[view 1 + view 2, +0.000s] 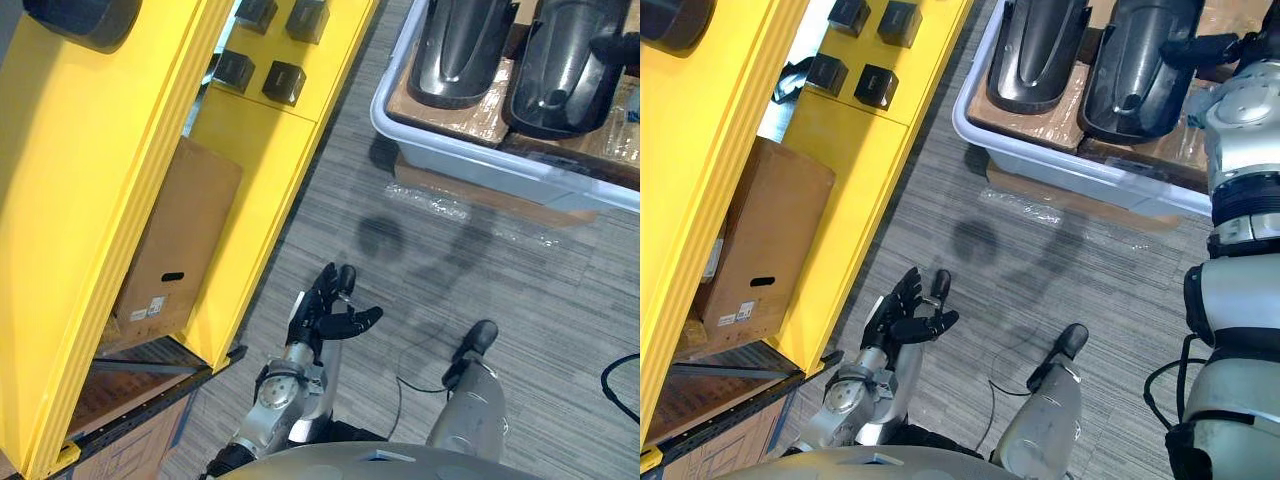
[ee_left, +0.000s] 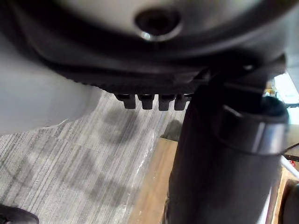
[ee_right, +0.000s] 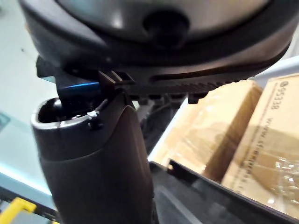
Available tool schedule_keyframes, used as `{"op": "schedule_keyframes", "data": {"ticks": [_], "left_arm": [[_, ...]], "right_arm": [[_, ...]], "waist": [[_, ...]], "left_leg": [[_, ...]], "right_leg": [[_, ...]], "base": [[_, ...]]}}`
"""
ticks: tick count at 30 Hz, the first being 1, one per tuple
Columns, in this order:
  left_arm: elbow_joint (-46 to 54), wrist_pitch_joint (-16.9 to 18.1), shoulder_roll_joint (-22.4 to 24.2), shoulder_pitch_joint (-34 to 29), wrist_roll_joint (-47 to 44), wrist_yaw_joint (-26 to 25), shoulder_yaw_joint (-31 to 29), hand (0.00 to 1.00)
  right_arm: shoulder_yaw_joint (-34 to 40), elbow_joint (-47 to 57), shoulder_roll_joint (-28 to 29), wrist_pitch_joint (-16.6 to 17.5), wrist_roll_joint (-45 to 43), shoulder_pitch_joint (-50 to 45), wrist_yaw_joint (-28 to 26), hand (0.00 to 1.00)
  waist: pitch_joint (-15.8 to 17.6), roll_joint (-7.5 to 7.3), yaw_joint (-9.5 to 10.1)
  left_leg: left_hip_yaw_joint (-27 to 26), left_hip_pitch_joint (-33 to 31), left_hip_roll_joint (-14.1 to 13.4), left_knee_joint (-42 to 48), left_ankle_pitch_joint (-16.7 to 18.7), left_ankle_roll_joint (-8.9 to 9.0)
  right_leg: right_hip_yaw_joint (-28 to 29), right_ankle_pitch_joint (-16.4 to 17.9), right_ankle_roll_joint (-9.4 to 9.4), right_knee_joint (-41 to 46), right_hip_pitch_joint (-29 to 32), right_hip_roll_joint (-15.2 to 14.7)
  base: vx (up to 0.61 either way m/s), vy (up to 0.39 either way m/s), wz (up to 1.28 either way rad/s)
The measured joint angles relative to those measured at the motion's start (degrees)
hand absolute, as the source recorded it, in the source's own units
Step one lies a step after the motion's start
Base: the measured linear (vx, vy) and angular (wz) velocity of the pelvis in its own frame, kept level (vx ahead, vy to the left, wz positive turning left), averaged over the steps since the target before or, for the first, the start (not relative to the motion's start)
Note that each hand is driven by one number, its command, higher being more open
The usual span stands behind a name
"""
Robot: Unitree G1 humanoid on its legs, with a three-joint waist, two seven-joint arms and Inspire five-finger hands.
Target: Walk over and take three plastic housings, then place them on the shelf
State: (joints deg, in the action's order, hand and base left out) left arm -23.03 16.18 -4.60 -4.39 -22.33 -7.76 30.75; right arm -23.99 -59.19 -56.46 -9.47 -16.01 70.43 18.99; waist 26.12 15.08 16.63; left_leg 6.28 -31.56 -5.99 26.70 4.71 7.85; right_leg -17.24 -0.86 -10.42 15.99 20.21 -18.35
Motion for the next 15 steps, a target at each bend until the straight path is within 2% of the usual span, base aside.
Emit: {"op": "schedule_keyframes", "data": {"ticks": [2,5,7,8,15], "left_arm": [[0.0,0.0,0.2,0.0,0.0,-0.1,0.2,1.00],[0.0,0.0,0.2,0.0,0.0,-0.1,0.2,1.00],[0.3,0.0,0.2,0.0,0.0,-0.1,0.2,1.00],[0.3,-0.1,0.1,0.0,0.0,-0.1,0.2,1.00],[0.5,-1.2,0.1,0.0,-0.5,-0.8,0.0,1.00]], "right_arm": [[0.0,-2.0,0.0,-2.2,0.0,-0.7,0.0,1.00],[0.0,-2.0,0.0,-3.4,0.1,-2.1,0.1,1.00],[0.0,-2.1,0.0,-6.2,0.0,-2.2,-0.4,1.00],[0.1,-2.3,0.0,-7.1,0.0,-2.2,-1.2,0.00],[0.3,-3.6,-2.0,-10.5,8.8,-2.9,-7.6,0.00]], "waist": [[0.0,0.01,0.61],[0.0,0.01,0.60],[0.0,0.04,0.55],[0.0,0.07,0.46],[-0.1,0.20,0.30]], "left_leg": [[0.1,0.0,0.4,0.0,0.0,-0.01],[0.1,0.0,0.6,0.1,0.1,-0.11],[0.1,0.0,0.6,0.1,0.1,-0.11],[0.1,0.0,0.5,0.2,0.2,-0.13],[0.1,0.9,0.5,0.5,0.3,-0.25]], "right_leg": [[-0.2,0.1,-0.07,0.0,-0.1,-0.3],[-0.3,0.1,-0.07,0.0,-0.3,-0.5],[-0.4,0.1,-0.02,0.0,-0.3,-0.5],[-0.5,0.1,0.03,0.0,-0.3,-0.5],[-0.6,0.2,0.06,0.0,-1.5,-0.5]], "base": [[0.03,0.006,0.07],[0.02,0.007,0.03],[0.00,0.000,0.00],[0.00,0.000,0.00],[0.00,0.000,0.00]]}}
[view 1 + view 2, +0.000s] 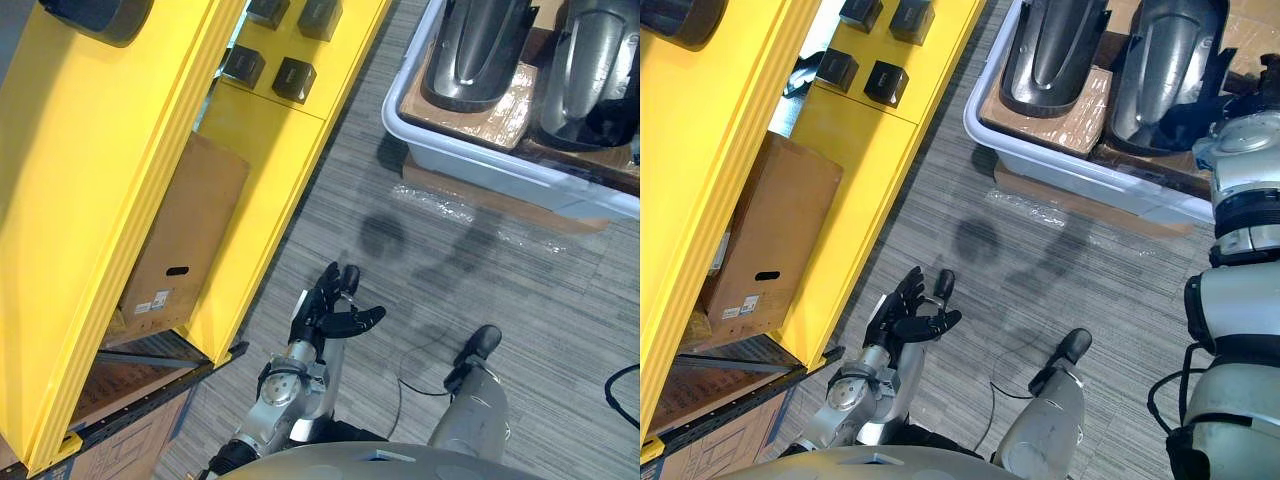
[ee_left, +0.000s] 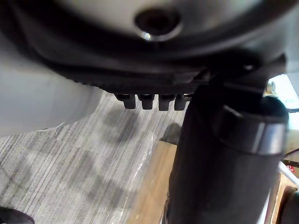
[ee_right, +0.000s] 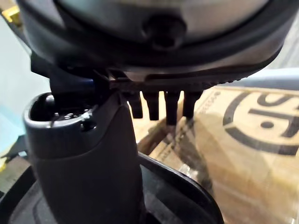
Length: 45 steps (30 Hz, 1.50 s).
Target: Walk over and take three plastic housings, then place them on the shelf
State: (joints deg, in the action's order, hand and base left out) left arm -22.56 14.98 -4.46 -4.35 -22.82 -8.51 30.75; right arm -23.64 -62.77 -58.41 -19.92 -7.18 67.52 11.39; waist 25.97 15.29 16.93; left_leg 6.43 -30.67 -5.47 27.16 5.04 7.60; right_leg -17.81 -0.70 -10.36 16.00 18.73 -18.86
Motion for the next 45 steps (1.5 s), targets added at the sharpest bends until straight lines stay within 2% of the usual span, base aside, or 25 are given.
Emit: {"op": "schedule_keyframes", "data": {"ticks": [4,5,7,8,9,13,16,18,20,23,24,27,28,30,32,35,40,43,45], "left_arm": [[-0.3,-0.4,0.0,-0.2,-5.0,-2.7,-1.3,1.00],[-0.4,-0.5,-0.2,-1.6,-6.4,-4.1,-7.6,1.00],[0.0,-0.5,-0.3,-2.2,-6.4,-3.9,-7.9,1.00],[1.1,-1.5,-0.5,-3.3,-6.4,-3.7,-9.1,1.00],[4.2,-1.9,-0.9,-6.1,-6.3,-3.5,-11.7,1.00],[8.0,-1.8,-1.1,-7.9,-5.8,-3.1,-13.2,1.00],[9.9,-2.0,-1.4,-9.1,-5.7,-2.6,-16.3,1.00],[12.0,-2.0,-1.6,-10.4,-4.8,-1.9,-18.9,1.00],[14.5,-1.6,-2.6,-11.2,-3.2,-1.4,-20.4,1.00],[19.6,-1.4,-3.5,-11.2,-0.7,-1.5,-21.8,1.00],[20.6,-1.4,-3.5,-11.1,-0.6,-1.6,-22.0,1.00],[23.1,-1.5,-5.0,-10.6,0.4,-1.8,-23.0,1.00],[23.6,-1.5,-5.2,-10.5,0.3,-1.6,-23.0,1.00],[25.3,-1.7,-5.2,-8.8,-1.2,-0.5,-22.6,1.00],[26.0,-2.3,-5.2,-6.2,-4.5,1.5,-22.1,1.00],[26.4,-4.8,-5.0,-2.8,-9.7,3.3,-20.2,1.00],[26.4,-14.1,-5.0,1.3,-22.5,9.3,-14.7,1.00],[24.5,-16.7,-4.7,3.7,-26.5,10.9,-10.0,1.00],[23.3,-17.3,-4.5,5.7,-27.1,10.8,-8.6,1.00]], "right_arm": [[2.4,-1.8,-0.1,-1.2,0.2,-0.6,-2.8,0.00],[5.7,-5.1,3.6,-3.6,-0.5,-1.6,-4.3,0.00],[6.1,-5.4,5.0,-4.2,-0.3,-1.6,-3.7,0.00],[8.0,-6.3,6.0,-4.4,-0.3,-1.6,-4.6,0.00],[9.7,-7.0,9.0,-4.6,-3.9,-2.5,-4.9,0.00],[11.7,-7.4,9.9,-4.8,-7.5,-5.2,-5.7,0.00],[17.1,-7.0,12.8,-3.5,-7.7,-7.3,-5.6,0.00],[19.1,-4.5,14.1,-0.8,-7.5,-11.6,-4.1,0.00],[20.7,-1.3,15.0,1.2,-6.7,-13.0,-1.5,0.00],[24.9,8.7,16.7,6.0,-1.9,-16.8,6.1,0.00],[25.6,10.7,17.3,6.7,-1.3,-17.7,7.1,0.00],[27.6,19.7,23.7,9.7,4.3,-24.4,11.8,0.00],[27.6,21.0,24.6,10.2,5.2,-25.6,12.2,0.00],[27.6,24.5,28.1,11.8,9.1,-29.8,13.5,0.00],[27.4,25.5,30.6,13.1,11.6,-31.4,14.3,0.00],[27.0,26.9,31.9,13.3,14.2,-31.4,14.4,0.00],[24.3,34.7,31.9,20.3,21.8,-33.6,15.1,0.00],[22.3,39.7,31.9,24.7,23.0,-37.0,16.4,0.00],[21.1,42.8,32.3,26.6,25.2,-38.8,16.9,0.00]], "waist": [[0.0,0.01,-0.06],[0.0,-0.06,-0.98],[0.1,-0.12,-1.31],[1.0,-1.45,-1.91],[2.2,-3.14,-3.56],[2.5,-3.58,-4.78],[3.6,-5.25,-6.48],[4.1,-6.15,-6.83],[4.0,-6.77,-7.48],[3.6,-7.85,-7.90],[3.3,-8.25,-7.91],[-2.0,-11.94,-7.93],[-2.9,-12.61,-7.99],[-5.9,-14.88,-7.91],[-7.7,-16.02,-8.00],[-9.0,-16.22,-8.33],[-10.7,-17.06,-10.93],[-13.1,-17.76,-12.01],[-14.0,-18.08,-13.01]], "left_leg": [[0.0,2.4,-0.1,-0.6,0.1,0.13],[-0.2,5.2,-0.2,-2.5,-0.4,0.34],[-0.2,5.3,-0.3,-2.7,-0.5,0.36],[-0.8,7.7,-0.4,-4.5,-0.9,0.42],[-1.4,11.8,-0.5,-6.7,-1.4,0.52],[-1.7,13.9,-0.7,-7.6,-1.4,0.58],[-2.3,17.8,-1.0,-10.2,-2.1,0.92],[-2.6,21.6,-1.7,-12.0,-2.3,1.18],[-2.7,22.6,-2.1,-13.2,-2.8,1.44],[-2.8,25.6,-2.5,-18.5,-5.6,1.81],[-2.8,26.2,-2.7,-19.3,-5.9,1.87],[-2.8,27.6,-3.8,-22.6,-6.8,2.43],[-2.9,28.0,-3.9,-22.9,-6.9,2.45],[-3.1,29.9,-3.9,-24.1,-6.9,2.46],[-3.3,31.0,-4.1,-24.8,-6.9,2.49],[-4.1,32.2,-4.3,-26.1,-7.3,2.75],[-6.1,34.4,-5.2,-29.9,-9.2,2.92],[-7.3,35.2,-5.1,-30.7,-9.3,2.88],[-7.6,35.5,-5.1,-30.8,-9.3,2.88]], "right_leg": [[-0.1,0.7,-0.06,0.2,-2.0,0.0],[-0.1,1.4,0.04,0.7,-3.7,-0.1],[-0.1,1.5,0.00,0.7,-3.7,-0.1],[0.0,1.7,0.20,0.3,-5.1,-0.1],[0.0,1.7,0.25,-1.0,-8.6,-0.1],[-0.1,1.8,0.31,-1.2,-10.4,0.0],[-0.1,2.1,0.20,-1.8,-13.0,0.2],[-0.2,2.1,0.24,-2.9,-16.4,0.9],[-0.4,2.1,0.28,-3.4,-17.2,1.3],[-1.0,2.1,0.32,-4.8,-18.6,1.8],[-1.3,2.0,0.30,-5.3,-19.1,2.1],[-2.2,2.0,0.34,-7.1,-20.2,3.3],[-2.2,2.0,0.34,-7.5,-20.6,3.4],[-2.6,2.0,0.30,-8.9,-22.6,3.6],[-2.8,1.7,0.34,-9.9,-23.9,3.9],[-2.5,0.8,0.35,-11.7,-24.8,4.3],[-1.2,-0.5,0.37,-13.5,-24.9,5.3],[-0.2,-0.9,0.36,-14.3,-24.9,5.3],[0.0,-0.9,0.35,-14.3,-24.8,5.3]], "base": [[0.00,-0.020,0.00],[0.00,-0.076,0.01],[0.00,-0.056,-0.01],[0.03,-0.056,-0.10],[0.05,-0.060,-0.10],[0.02,-0.013,-0.03],[0.01,-0.022,-0.06],[0.07,-0.077,-0.06],[0.03,-0.073,-0.02],[-0.01,-0.063,0.07],[0.01,-0.067,0.07],[0.07,-0.060,0.03],[0.14,-0.051,0.02],[0.10,-0.026,0.03],[0.05,-0.019,-0.01],[0.00,-0.012,-0.10],[-0.02,-0.005,-0.14],[0.01,0.003,-0.19],[0.01,0.006,-0.11]]}}
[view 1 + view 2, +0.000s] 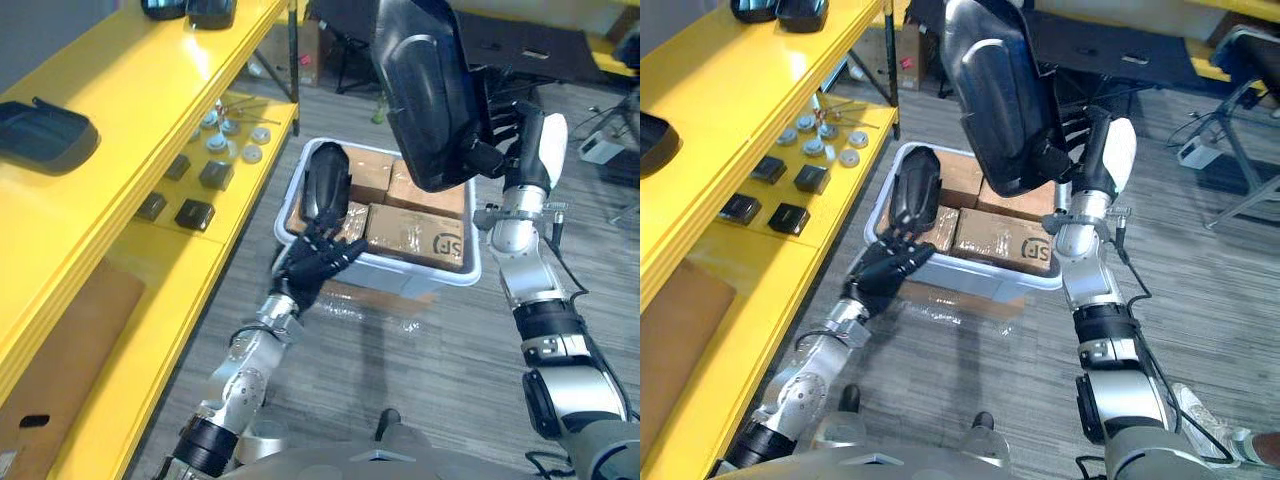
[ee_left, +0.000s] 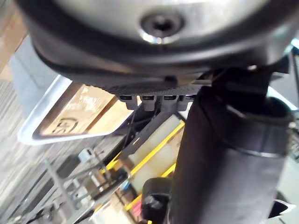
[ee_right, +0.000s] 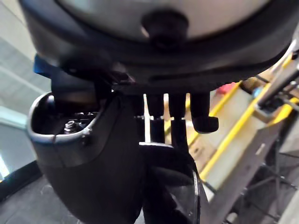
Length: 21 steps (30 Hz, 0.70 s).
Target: Walk over and take three plastic housings, then place them on the shelf
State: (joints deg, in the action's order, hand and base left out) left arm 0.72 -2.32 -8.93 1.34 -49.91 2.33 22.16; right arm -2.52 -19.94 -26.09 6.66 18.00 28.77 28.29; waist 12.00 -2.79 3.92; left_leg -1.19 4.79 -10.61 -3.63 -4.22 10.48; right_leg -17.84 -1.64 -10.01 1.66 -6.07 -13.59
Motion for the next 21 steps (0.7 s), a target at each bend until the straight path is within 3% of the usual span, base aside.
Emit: {"op": "schedule_keyframes", "data": {"ticks": [3,8,20,21], "left_arm": [[-0.4,-0.2,1.1,1.8,0.0,-2.2,0.1,1.00],[-1.1,0.4,1.5,2.8,-4.0,-3.8,0.1,1.00],[-3.2,10.3,2.2,5.6,-13.0,-6.3,-0.7,1.00],[-3.2,10.6,2.2,5.6,-14.0,-6.5,-0.7,0.00]], "right_arm": [[-2.8,4.9,0.1,2.0,2.5,-2.3,-0.3,0.00],[-7.1,6.7,2.8,4.1,4.1,-5.6,-2.6,0.00],[-13.2,6.3,8.8,5.7,6.3,-10.2,-5.6,0.00],[-13.3,6.2,8.8,6.0,6.3,-10.2,-5.6,0.00]], "waist": [[-0.6,0.03,-1.07],[-2.7,0.40,-1.22],[-3.2,0.21,-1.09],[-3.3,0.14,-1.05]], "left_leg": [[-0.8,0.9,0.0,-0.6,-0.2,-0.04],[-0.8,1.0,0.0,-0.9,-0.4,-0.08],[-0.6,1.1,0.2,-0.7,-0.6,-0.16],[-0.6,1.4,0.2,-0.8,-0.6,-0.16]], "right_leg": [[0.7,-0.2,-0.03,0.0,0.0,0.0],[0.7,-0.2,-0.02,0.0,0.0,0.0],[0.6,-1.0,-0.02,-1.2,-0.9,0.0],[0.6,-1.1,-0.03,-1.4,-1.2,0.0]], "base": [[-0.02,0.007,-0.11],[0.00,0.001,-0.01],[0.00,0.000,0.00],[0.00,0.000,0.00]]}}
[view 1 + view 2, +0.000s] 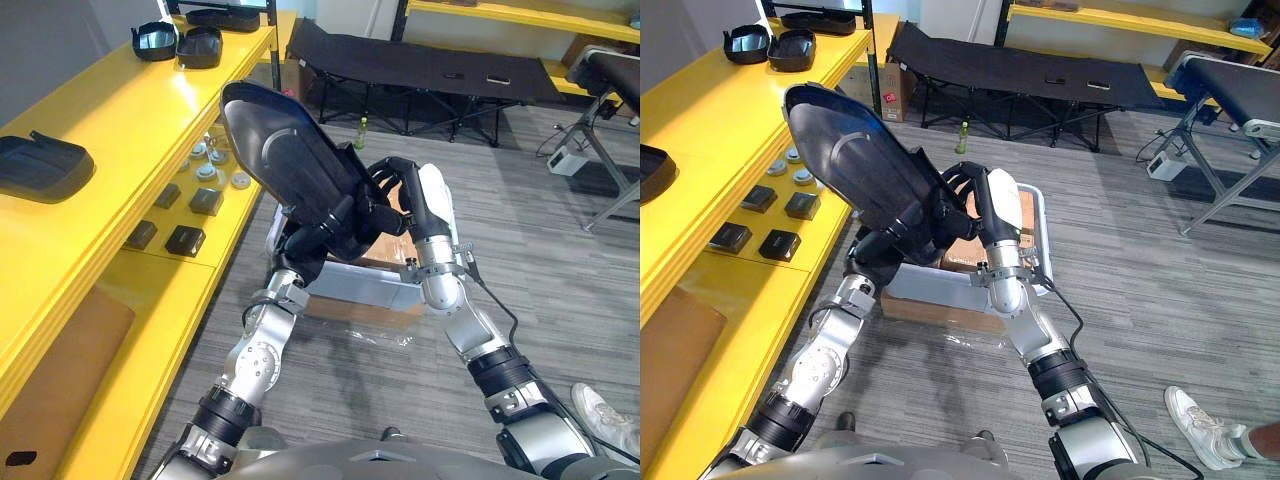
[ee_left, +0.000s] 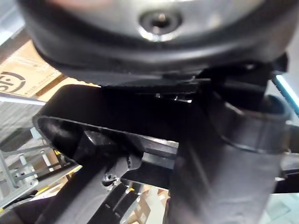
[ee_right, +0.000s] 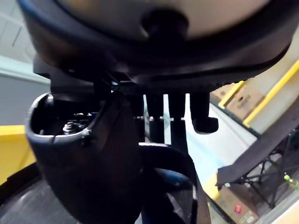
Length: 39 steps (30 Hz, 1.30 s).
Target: Walk over and take three plastic housings, then place them on the shelf
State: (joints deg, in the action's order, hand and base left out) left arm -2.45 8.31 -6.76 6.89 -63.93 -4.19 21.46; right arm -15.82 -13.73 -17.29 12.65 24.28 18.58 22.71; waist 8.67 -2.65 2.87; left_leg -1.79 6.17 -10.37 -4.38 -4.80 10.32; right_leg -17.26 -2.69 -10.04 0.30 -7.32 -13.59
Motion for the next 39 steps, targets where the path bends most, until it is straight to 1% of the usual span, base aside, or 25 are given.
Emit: {"op": "schedule_keyframes", "data": {"ticks": [2,6,9,10,12,14,20,21,26,29,32,34,35,36,37,38,39], "left_arm": [[0.0,0.7,0.0,0.0,-0.5,-0.2,-0.1,0.00],[0.0,0.8,0.1,0.0,-0.7,-1.1,-1.5,0.00],[0.0,0.7,0.1,0.0,2.5,-1.0,-2.4,0.00],[0.0,0.1,0.2,-0.1,4.1,-1.3,-2.9,0.00],[0.0,-0.5,0.2,-0.1,6.8,-2.6,-5.4,0.00],[0.0,-0.6,0.2,-0.1,8.3,-4.1,-6.6,0.00],[0.0,-0.8,1.1,-0.4,10.4,-5.9,-6.0,0.00],[0.0,-0.2,1.3,-0.4,10.6,-6.3,-6.0,0.00],[0.0,0.9,1.6,-0.4,13.4,-6.3,-5.3,0.00],[1.2,1.3,1.9,-0.4,16.8,-6.8,-3.7,0.00],[3.7,1.3,2.2,-0.4,23.4,-9.8,-3.3,0.00],[5.9,1.4,2.6,-0.4,27.9,-12.3,-3.2,0.00],[7.4,1.5,2.9,-0.5,31.7,-14.0,-3.4,0.00],[8.8,1.7,3.4,-0.7,35.5,-15.5,-4.5,0.00],[9.3,1.9,3.7,-0.9,37.1,-16.2,-5.4,0.00],[9.7,2.5,4.2,-1.2,40.4,-17.9,-7.5,0.00],[9.9,3.1,4.3,-1.8,43.6,-19.1,-9.1,0.00]], "right_arm": [[-0.1,0.0,0.1,0.6,0.0,0.0,0.2,0.00],[-0.5,0.0,0.7,1.0,-0.2,-1.1,0.5,0.00],[-0.6,0.0,1.6,1.9,-0.3,-2.1,1.2,0.00],[-0.7,0.0,1.8,2.8,-0.4,-2.5,1.7,0.00],[-1.9,0.0,1.6,6.0,-0.3,-2.6,2.5,0.00],[-3.0,0.2,1.6,7.9,-0.3,-3.2,3.1,0.00],[-4.0,1.6,3.6,9.3,-2.8,-4.2,3.5,0.00],[-4.4,1.7,3.6,9.3,-2.8,-4.3,3.7,1.00],[-5.4,3.0,3.5,9.8,-2.6,-6.2,4.3,1.00],[-8.1,3.1,3.7,10.1,-2.1,-7.9,6.7,1.00],[-7.9,4.1,4.4,10.1,-2.3,-8.9,9.1,1.00],[-7.2,7.5,4.5,9.3,-2.7,-9.9,9.7,1.00],[-5.7,10.0,5.0,9.1,-3.1,-10.9,9.9,1.00],[-3.7,12.1,5.5,9.1,-3.7,-11.9,9.9,1.00],[-2.5,13.0,5.9,9.2,-4.6,-12.5,9.9,1.00],[0.3,14.7,6.4,9.2,-5.7,-13.8,10.1,1.00],[1.3,15.5,6.1,9.3,-6.9,-14.6,9.2,1.00]], "waist": [[-0.3,-0.21,0.02],[-1.6,-0.65,-0.02],[-2.0,-0.72,-0.06],[-2.1,-0.72,-0.12],[-2.3,-0.71,-0.66],[-2.9,-0.73,-0.95],[-3.5,-0.84,-1.13],[-3.6,-0.91,-1.31],[-4.3,-0.98,-1.49],[-4.4,-0.99,-1.49],[-4.4,-0.98,-1.59],[-4.4,-0.96,-1.59],[-4.5,-0.94,-1.59],[-4.5,-0.92,-1.68],[-4.5,-0.89,-1.74],[-4.6,-0.69,-1.81],[-4.8,-0.41,-2.03]], "left_leg": [[0.0,0.0,0.0,0.0,0.0,0.00],[0.0,0.2,0.1,-0.3,0.0,0.01],[0.0,0.3,0.1,-0.3,0.0,0.03],[0.0,0.3,0.1,-0.3,0.0,0.04],[0.0,0.4,0.1,-0.3,-0.1,0.06],[0.0,0.4,0.1,-0.3,-0.1,0.06],[0.0,0.4,0.1,-0.3,-0.1,0.09],[0.0,0.4,0.1,-0.3,-0.1,0.09],[0.0,0.3,0.1,-0.3,0.0,0.14],[0.0,0.3,0.1,-0.3,0.0,0.15],[0.0,0.4,0.1,-0.3,0.0,0.15],[0.0,0.4,0.1,-0.3,0.0,0.16],[0.0,0.4,0.1,-0.3,0.0,0.16],[-0.1,0.5,0.1,-0.3,0.0,0.17],[-0.1,0.5,0.1,-0.3,0.0,0.17],[-0.2,0.5,0.1,-0.3,0.0,0.18],[-0.5,0.6,0.1,-0.3,0.1,0.18]], "right_leg": [[0.0,-0.1,0.02,-0.2,-0.1,0.0],[-0.2,-0.2,0.04,-0.3,-0.1,0.0],[-0.2,-0.2,0.05,-0.3,-0.2,0.0],[-0.2,-0.2,0.05,-0.3,-0.2,0.0],[-0.2,-0.2,0.05,-0.3,-0.2,0.0],[-0.2,-0.2,0.06,-0.3,-0.2,0.0],[-0.4,-0.1,0.13,-0.4,-0.2,0.0],[-0.5,-0.1,0.14,-0.4,-0.2,0.0],[-0.5,-0.1,0.16,-0.5,-0.2,0.0],[-0.5,-0.1,0.15,-0.5,-0.3,0.0],[-0.5,-0.1,0.15,-0.5,-0.3,0.0],[-0.5,-0.1,0.15,-0.5,-0.3,0.0],[-0.5,-0.1,0.15,-0.5,-0.3,0.0],[-0.4,-0.1,0.15,-0.5,-0.3,0.0],[-0.4,-0.1,0.15,-0.5,-0.3,0.0],[-0.3,-0.1,0.15,-0.5,-0.2,0.0],[0.0,-0.1,0.15,-0.5,-0.1,0.0]], "base": [[0.00,0.000,0.00],[0.00,0.000,0.00],[0.00,0.000,0.00],[0.00,0.000,0.00],[0.00,0.000,0.00],[0.00,0.000,0.00],[0.00,0.000,0.00],[0.00,0.000,0.00],[0.00,0.000,0.00],[0.00,0.000,0.00],[0.00,0.000,0.00],[0.00,0.000,0.00],[0.00,0.000,0.00],[0.00,0.000,0.00],[0.00,0.000,-0.03],[0.00,0.000,-0.07],[0.00,0.000,-0.08]]}}
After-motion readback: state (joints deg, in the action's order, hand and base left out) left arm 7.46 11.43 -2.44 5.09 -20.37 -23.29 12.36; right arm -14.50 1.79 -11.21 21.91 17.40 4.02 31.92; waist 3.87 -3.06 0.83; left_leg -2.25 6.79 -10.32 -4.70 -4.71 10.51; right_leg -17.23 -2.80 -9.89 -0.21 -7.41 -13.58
